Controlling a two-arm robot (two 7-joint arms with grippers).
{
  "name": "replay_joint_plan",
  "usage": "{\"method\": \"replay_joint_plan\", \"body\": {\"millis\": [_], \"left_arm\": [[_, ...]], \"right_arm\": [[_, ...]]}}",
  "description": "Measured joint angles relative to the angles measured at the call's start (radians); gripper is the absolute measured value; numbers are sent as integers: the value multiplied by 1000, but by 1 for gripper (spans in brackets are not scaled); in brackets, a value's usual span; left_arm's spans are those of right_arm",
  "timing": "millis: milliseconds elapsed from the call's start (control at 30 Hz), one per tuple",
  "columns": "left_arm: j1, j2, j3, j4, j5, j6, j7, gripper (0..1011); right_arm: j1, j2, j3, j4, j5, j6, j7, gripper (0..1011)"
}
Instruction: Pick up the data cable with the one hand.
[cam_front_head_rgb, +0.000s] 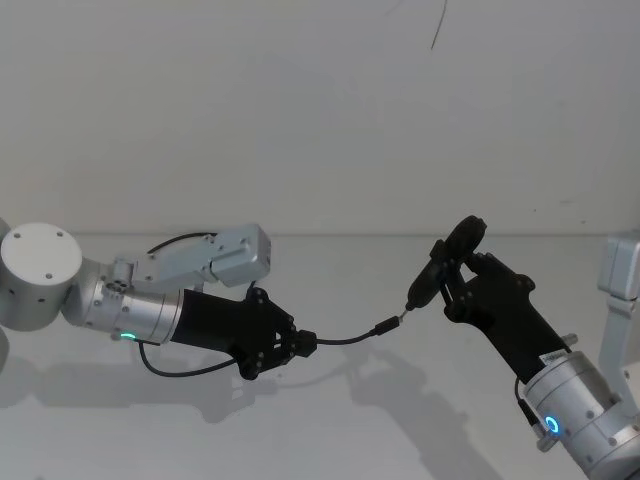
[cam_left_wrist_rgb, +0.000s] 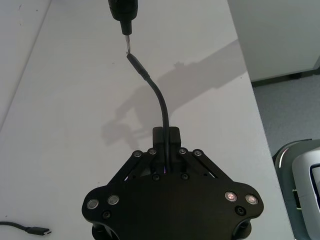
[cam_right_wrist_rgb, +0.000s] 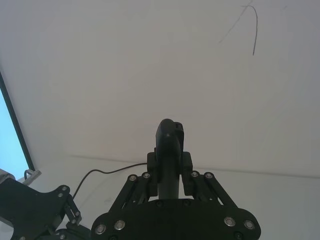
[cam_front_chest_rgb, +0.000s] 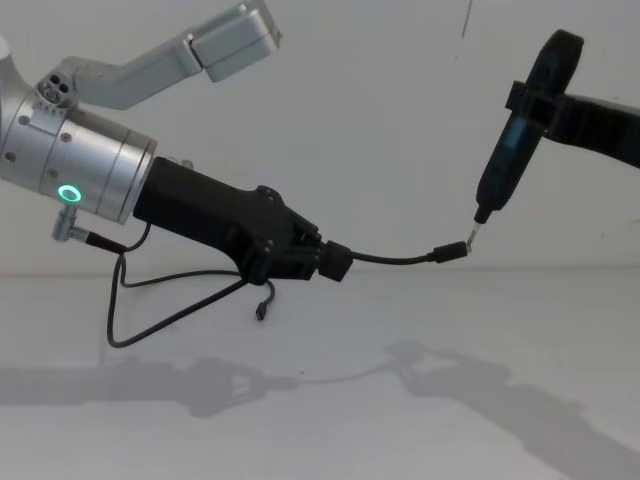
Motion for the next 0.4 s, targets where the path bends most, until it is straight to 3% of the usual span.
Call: {"method": "replay_joint_plan", "body": {"millis": [400], "left_arm": [[0,0,0,0,0,0,0,65]], "right_arm": [[2,1,-1,2,0,0,1,263]]}}
